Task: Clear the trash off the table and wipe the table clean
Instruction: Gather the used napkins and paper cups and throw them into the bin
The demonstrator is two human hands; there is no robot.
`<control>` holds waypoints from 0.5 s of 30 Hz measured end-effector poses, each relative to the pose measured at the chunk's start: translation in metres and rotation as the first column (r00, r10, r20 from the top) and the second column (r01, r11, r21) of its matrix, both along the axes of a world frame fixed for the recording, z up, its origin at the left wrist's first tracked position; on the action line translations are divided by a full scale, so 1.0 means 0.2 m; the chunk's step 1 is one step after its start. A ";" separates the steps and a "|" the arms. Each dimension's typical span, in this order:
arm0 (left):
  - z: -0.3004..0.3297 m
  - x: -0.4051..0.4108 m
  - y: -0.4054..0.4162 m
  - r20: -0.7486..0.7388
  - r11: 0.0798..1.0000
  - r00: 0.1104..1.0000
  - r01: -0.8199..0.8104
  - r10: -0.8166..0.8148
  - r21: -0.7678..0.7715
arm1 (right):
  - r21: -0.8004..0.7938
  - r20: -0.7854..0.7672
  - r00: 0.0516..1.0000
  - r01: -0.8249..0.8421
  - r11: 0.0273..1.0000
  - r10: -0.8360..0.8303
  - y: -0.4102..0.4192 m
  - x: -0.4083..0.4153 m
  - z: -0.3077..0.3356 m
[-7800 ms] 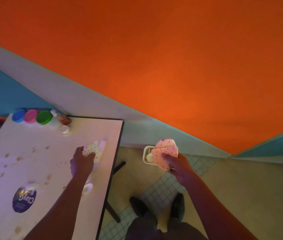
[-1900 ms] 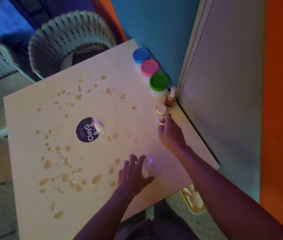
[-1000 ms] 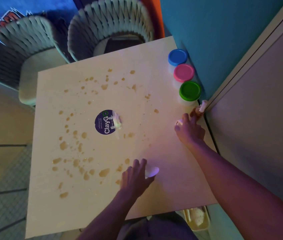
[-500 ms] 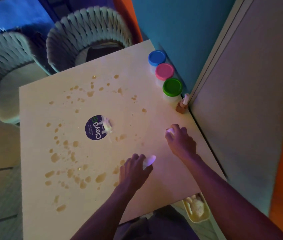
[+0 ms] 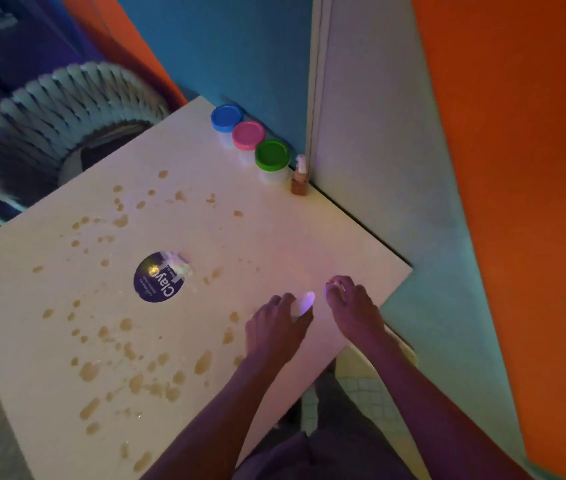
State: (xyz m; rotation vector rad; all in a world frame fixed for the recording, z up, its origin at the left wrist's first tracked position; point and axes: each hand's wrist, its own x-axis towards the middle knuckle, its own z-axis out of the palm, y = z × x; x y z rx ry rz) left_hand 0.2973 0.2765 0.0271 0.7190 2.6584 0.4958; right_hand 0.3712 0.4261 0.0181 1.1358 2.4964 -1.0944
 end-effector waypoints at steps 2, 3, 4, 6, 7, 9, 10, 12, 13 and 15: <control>0.01 0.07 -0.01 -0.001 0.997 0.997 0.079 -0.079 0.017 | -0.060 -0.016 0.993 0.112 0.992 -0.113 -0.05 0.13 0.02; 0.01 0.08 0.00 0.003 0.995 0.995 0.099 -0.099 0.017 | -0.092 -0.040 0.983 0.175 0.980 -0.179 -0.07 0.16 0.02; 0.02 0.13 0.01 0.012 0.989 0.989 0.146 -0.146 0.011 | -0.122 -0.070 0.964 0.248 0.961 -0.258 -0.10 0.24 0.03; 0.02 0.19 0.02 0.036 0.977 0.977 0.211 -0.211 -0.009 | -0.116 -0.119 0.946 0.289 0.950 -0.302 -0.15 0.34 0.03; 0.02 0.23 0.03 0.038 0.969 0.969 0.246 -0.245 -0.011 | -0.108 -0.122 0.936 0.319 0.942 -0.331 -0.16 0.39 0.03; 0.02 0.29 0.05 0.039 0.949 0.949 0.313 -0.313 -0.019 | -0.091 -0.111 0.914 0.382 0.920 -0.391 -0.19 0.49 0.03; 0.02 0.32 0.05 0.042 0.941 0.941 0.338 -0.337 -0.020 | -0.099 -0.106 0.902 0.410 0.907 -0.420 -0.21 0.54 0.02; 0.02 0.38 0.07 0.030 0.914 0.914 0.406 -0.405 -0.022 | -0.129 -0.105 0.867 0.475 0.871 -0.488 -0.22 0.64 0.01; 0.02 0.43 0.08 0.021 0.891 0.891 0.453 -0.453 -0.019 | -0.145 -0.084 0.849 0.508 0.849 -0.522 -0.23 0.71 0.02; -0.01 0.49 0.09 0.005 0.859 0.859 0.512 -0.512 -0.001 | -0.127 -0.042 0.857 0.506 0.853 -0.514 -0.24 0.82 0.00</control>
